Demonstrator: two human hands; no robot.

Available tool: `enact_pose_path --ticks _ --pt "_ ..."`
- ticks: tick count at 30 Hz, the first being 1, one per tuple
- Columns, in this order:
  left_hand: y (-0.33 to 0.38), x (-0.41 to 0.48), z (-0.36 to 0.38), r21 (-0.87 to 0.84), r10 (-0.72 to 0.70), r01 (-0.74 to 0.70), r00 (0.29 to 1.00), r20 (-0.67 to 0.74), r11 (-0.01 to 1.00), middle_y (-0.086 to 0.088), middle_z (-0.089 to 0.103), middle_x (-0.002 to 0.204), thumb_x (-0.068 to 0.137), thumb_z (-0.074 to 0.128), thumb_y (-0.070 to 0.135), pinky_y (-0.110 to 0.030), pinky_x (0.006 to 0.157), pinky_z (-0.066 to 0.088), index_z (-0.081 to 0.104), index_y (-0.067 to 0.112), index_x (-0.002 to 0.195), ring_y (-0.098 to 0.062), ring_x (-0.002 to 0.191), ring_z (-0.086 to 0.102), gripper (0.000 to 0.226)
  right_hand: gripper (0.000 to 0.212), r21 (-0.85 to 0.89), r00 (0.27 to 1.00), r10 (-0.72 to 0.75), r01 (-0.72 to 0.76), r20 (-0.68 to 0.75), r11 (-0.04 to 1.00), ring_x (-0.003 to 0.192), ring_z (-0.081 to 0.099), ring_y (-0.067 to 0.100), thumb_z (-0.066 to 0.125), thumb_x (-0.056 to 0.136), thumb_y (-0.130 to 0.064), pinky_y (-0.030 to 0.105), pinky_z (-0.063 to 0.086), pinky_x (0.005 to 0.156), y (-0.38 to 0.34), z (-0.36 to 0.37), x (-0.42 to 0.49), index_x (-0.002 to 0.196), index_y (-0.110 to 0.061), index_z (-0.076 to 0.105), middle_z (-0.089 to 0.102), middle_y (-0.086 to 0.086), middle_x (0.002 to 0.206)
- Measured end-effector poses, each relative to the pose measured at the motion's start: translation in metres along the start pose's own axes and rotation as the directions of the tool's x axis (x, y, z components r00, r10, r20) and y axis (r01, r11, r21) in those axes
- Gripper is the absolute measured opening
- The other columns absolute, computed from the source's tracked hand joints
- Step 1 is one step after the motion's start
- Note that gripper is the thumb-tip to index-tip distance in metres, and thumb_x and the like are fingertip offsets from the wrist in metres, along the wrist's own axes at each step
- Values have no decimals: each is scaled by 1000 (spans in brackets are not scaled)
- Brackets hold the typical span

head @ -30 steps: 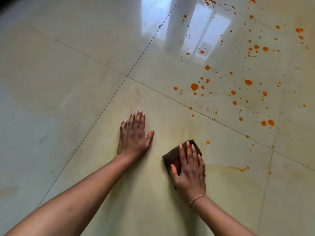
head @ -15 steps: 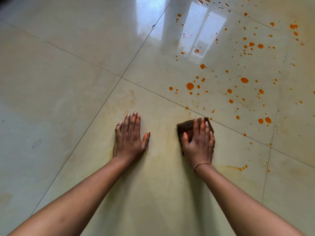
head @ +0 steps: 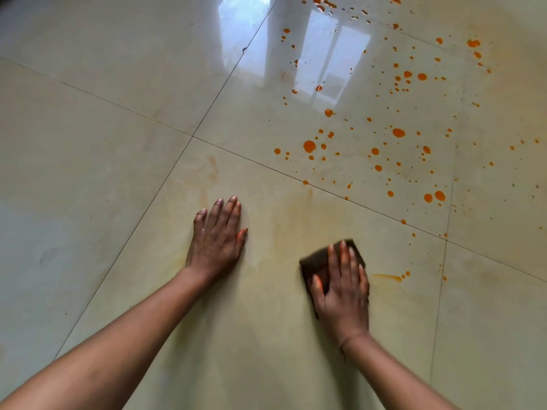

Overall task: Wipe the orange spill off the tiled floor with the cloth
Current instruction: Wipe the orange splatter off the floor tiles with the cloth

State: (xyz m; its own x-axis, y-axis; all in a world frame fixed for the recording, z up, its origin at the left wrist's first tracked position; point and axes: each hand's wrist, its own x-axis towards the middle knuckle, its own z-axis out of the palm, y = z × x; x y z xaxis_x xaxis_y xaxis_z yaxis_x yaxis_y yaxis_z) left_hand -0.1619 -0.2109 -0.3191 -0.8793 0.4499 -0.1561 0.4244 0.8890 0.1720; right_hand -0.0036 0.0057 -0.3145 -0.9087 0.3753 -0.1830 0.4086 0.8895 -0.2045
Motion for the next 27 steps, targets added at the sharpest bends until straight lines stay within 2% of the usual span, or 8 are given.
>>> enact_pose_path --ticks 3,6,10,13,15,21,24,27 --pt "4 0 -7 15 8 -8 999 35 1000 -11 33 153 95 23 44 -53 108 24 37 5 144 -33 140 32 64 77 -6 998 44 -44 41 999 149 12 22 25 86 -56 41 9 119 14 -4 4 153 -19 23 17 5 162" --pt "32 5 -8 39 163 -164 986 43 986 -9 26 156 95 25 50 -54 110 22 30 7 147 -31 142 26 68 78 16 987 159 -159 -4 987 150 7 21 22 86 -56 41 5 120 17 -11 46 154 -20 16 10 4 163" --pt "94 18 -2 3 390 -394 911 134 919 -3 10 161 95 17 57 -53 115 14 17 12 151 -25 147 11 72 75 55 970 236 -233 -55 971 149 16 23 28 86 -54 45 13 119 45 -6 -17 153 -19 24 20 7 161" --pt "119 26 3 39 481 -502 846 228 864 -4 7 161 93 11 61 -52 115 14 13 11 152 -25 147 10 78 78 86 939 344 -340 -29 936 150 9 22 24 86 -57 43 8 121 69 -15 12 154 -20 18 14 6 162" --pt "123 27 8 53 474 -499 848 238 865 -5 11 161 92 11 63 -52 113 16 14 9 152 -27 146 14 80 77 129 888 457 -448 -50 884 150 4 21 23 87 -55 41 4 120 77 -22 34 155 -21 13 9 5 163" --pt "128 21 10 55 473 -497 849 237 866 -7 3 161 93 16 63 -54 114 7 6 6 152 -30 147 5 82 76 111 899 435 -428 -56 897 150 11 22 26 86 -55 45 12 119 96 -14 -23 154 -21 19 17 6 162" --pt "150 24 10 89 412 -463 849 332 882 -12 -5 160 84 14 77 -62 111 6 -4 3 150 -37 145 -3 101 71 153 811 581 -567 -72 809 150 5 23 33 93 -50 43 7 120 111 -27 30 155 -20 14 11 6 163" --pt "170 36 3 91 400 -441 869 291 893 -14 -2 159 76 26 84 -65 109 13 1 4 150 -43 142 5 112 73 129 870 481 -468 -107 874 150 9 22 29 91 -52 43 9 120 95 -17 -4 154 -20 18 15 6 162"
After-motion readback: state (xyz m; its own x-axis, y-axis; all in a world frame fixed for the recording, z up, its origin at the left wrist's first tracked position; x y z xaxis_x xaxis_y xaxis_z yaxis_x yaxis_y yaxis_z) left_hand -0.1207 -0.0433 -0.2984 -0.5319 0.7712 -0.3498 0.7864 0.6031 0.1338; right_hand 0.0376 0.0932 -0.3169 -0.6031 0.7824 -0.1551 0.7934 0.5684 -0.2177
